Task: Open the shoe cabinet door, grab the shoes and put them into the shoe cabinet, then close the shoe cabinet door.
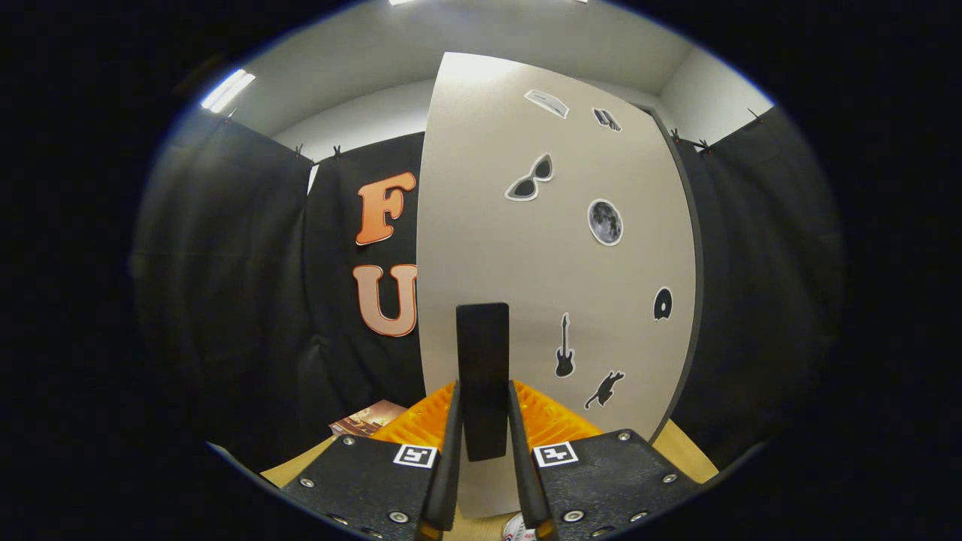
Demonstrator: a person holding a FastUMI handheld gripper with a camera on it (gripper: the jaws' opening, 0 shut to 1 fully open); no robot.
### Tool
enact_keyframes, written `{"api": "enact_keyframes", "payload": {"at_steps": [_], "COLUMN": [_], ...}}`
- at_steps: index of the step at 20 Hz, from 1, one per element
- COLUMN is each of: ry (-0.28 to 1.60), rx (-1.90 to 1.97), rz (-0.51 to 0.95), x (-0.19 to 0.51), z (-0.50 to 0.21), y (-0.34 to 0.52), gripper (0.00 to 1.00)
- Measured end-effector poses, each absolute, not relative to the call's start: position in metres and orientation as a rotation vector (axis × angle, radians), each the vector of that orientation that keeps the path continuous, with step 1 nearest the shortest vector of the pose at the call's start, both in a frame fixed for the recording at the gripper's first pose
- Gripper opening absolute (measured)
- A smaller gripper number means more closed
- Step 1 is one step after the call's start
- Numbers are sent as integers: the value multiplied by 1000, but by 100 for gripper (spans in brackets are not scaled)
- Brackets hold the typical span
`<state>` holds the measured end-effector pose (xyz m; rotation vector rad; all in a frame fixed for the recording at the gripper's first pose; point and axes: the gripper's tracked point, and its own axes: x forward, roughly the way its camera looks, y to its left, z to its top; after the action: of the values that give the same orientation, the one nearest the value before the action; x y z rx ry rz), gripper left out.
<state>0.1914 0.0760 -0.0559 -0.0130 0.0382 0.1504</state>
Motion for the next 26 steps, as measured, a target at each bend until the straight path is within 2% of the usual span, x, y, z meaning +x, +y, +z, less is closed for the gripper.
{"api": "enact_keyframes", "payload": {"at_steps": [26], "ry": [7], "rx": [17], "rz": [136], "x": [150], "z": [-51], "y": [34], "gripper": [28]}}
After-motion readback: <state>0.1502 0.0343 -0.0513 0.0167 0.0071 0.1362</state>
